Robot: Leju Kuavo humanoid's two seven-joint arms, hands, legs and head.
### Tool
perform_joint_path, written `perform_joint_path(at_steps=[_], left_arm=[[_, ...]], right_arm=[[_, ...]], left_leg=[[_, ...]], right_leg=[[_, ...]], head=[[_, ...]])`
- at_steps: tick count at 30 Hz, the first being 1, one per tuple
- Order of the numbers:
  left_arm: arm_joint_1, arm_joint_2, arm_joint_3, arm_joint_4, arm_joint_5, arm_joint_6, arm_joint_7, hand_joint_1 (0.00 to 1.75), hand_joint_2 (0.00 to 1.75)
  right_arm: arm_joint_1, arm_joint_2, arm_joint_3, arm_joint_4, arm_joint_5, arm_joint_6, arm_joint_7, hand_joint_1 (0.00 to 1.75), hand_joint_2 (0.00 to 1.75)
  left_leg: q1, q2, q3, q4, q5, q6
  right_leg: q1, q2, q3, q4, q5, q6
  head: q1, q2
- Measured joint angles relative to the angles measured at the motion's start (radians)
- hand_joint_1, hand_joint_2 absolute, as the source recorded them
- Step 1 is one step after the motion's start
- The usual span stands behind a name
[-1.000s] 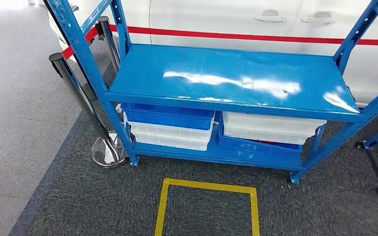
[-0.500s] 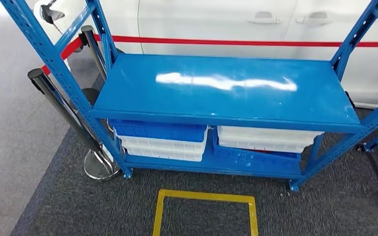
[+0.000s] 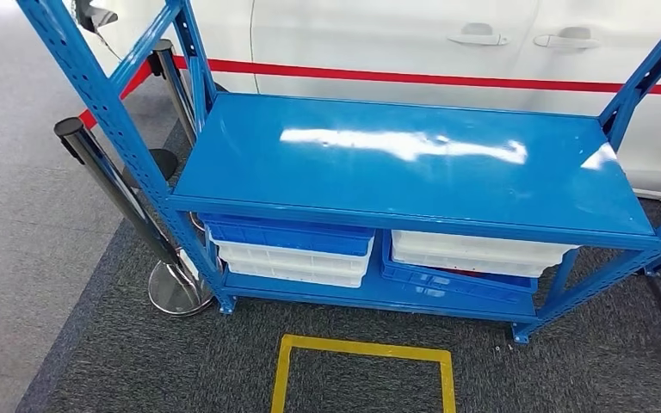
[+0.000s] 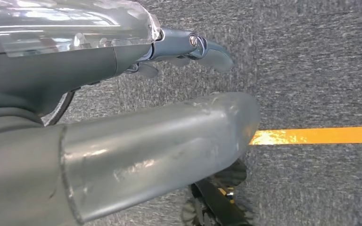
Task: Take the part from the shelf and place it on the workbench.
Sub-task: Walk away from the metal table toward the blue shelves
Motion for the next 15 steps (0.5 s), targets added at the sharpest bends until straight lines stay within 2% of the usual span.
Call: perform_joint_path(at_steps=[2, 4, 5, 7, 9, 10, 11, 12, 13, 14, 15], left_arm=[[-0.001, -0.002, 0.001, -0.001, 0.0, 0.0, 0.001, 0.0, 0.0], [-0.001, -0.002, 0.002, -0.002, 0.0, 0.0, 0.001, 0.0, 0.0], [-0.002, -0.003, 0.002, -0.002, 0.0, 0.0, 0.001, 0.0, 0.0], [-0.001, -0.004, 0.002, -0.002, 0.0, 0.0, 0.001, 0.0, 0.0], [-0.001, -0.003, 0.003, -0.003, 0.0, 0.0, 0.002, 0.0, 0.0], [0.0, -0.003, 0.004, -0.003, 0.0, 0.0, 0.004, 0.0, 0.0], [0.0, -0.003, 0.004, -0.003, 0.0, 0.002, 0.006, 0.0, 0.0], [0.0, -0.003, 0.005, -0.003, 0.0, 0.003, 0.008, 0.0, 0.0], [0.0, -0.003, 0.005, -0.004, 0.0, 0.005, 0.01, 0.0, 0.0], [-0.001, -0.005, 0.005, -0.004, 0.0, 0.006, 0.012, 0.0, 0.0], [-0.001, -0.007, 0.005, -0.005, 0.0, 0.007, 0.013, 0.0, 0.0]], right_arm=[[-0.002, 0.0, -0.001, 0.0, 0.0, 0.0, 0.002, 0.0, 0.0], [-0.002, 0.002, -0.001, 0.0, 0.001, 0.0, 0.004, 0.0, 0.0], [-0.002, 0.003, -0.001, 0.0, 0.001, 0.0, 0.004, 0.0, 0.0], [-0.001, 0.005, -0.002, -0.001, 0.001, -0.001, 0.006, 0.0, 0.87], [-0.001, 0.005, -0.004, -0.001, 0.002, -0.004, 0.009, 0.0, 1.75], [-0.002, 0.006, -0.005, -0.001, 0.003, -0.006, 0.011, 0.0, 1.75], [-0.002, 0.007, -0.006, -0.001, 0.004, -0.008, 0.013, 0.0, 1.75], [-0.002, 0.007, -0.007, -0.001, 0.004, -0.01, 0.015, 0.0, 1.75], [-0.002, 0.008, -0.009, -0.001, 0.004, -0.012, 0.019, 0.0, 1.75], [-0.002, 0.008, -0.01, -0.002, 0.003, -0.016, 0.023, 0.0, 1.75], [-0.003, 0.007, -0.012, -0.002, 0.002, -0.021, 0.028, 0.0, 1.75]], left_leg=[[-0.002, 0.0, 0.001, -0.001, -0.004, -0.01], [-0.003, 0.001, 0.003, 0.0, -0.01, -0.021], [-0.002, 0.002, -0.002, 0.016, -0.022, -0.026], [0.003, 0.003, -0.037, 0.096, -0.071, -0.038], [0.011, 0.002, -0.1, 0.222, -0.127, -0.048], [0.014, 0.003, -0.122, 0.263, -0.135, -0.052], [0.018, 0.003, -0.128, 0.271, -0.124, -0.056], [0.021, 0.003, -0.113, 0.234, -0.093, -0.059], [0.026, 0.003, -0.083, 0.168, -0.052, -0.063], [0.03, 0.002, -0.052, 0.099, -0.025, -0.071], [0.033, -0.001, -0.028, 0.046, -0.004, -0.069]], right_leg=[[0.005, 0.0, 0.012, -0.029, 0.001, -0.005], [-0.001, 0.001, 0.017, -0.039, 0.005, -0.01], [-0.005, -0.001, 0.021, -0.045, 0.007, -0.014], [-0.009, -0.004, 0.027, -0.054, 0.01, -0.022], [-0.01, -0.005, 0.028, -0.054, 0.008, -0.024], [-0.011, -0.005, 0.029, -0.053, 0.007, -0.023], [-0.012, -0.005, 0.03, -0.053, 0.005, -0.021], [-0.014, -0.004, 0.032, -0.051, 0.003, -0.018], [-0.016, -0.004, 0.035, -0.048, -0.001, -0.014], [-0.015, -0.004, 0.035, -0.042, -0.006, -0.009], [-0.012, -0.003, 0.034, -0.035, -0.012, -0.007]], head=[[-0.001, 0.0], [-0.001, 0.0], [-0.003, 0.0], [-0.006, 0.0], [-0.008, 0.0], [-0.008, 0.0], [-0.009, 0.0], [-0.009, 0.0], [-0.009, 0.0], [-0.012, 0.0], [-0.014, 0.0]])
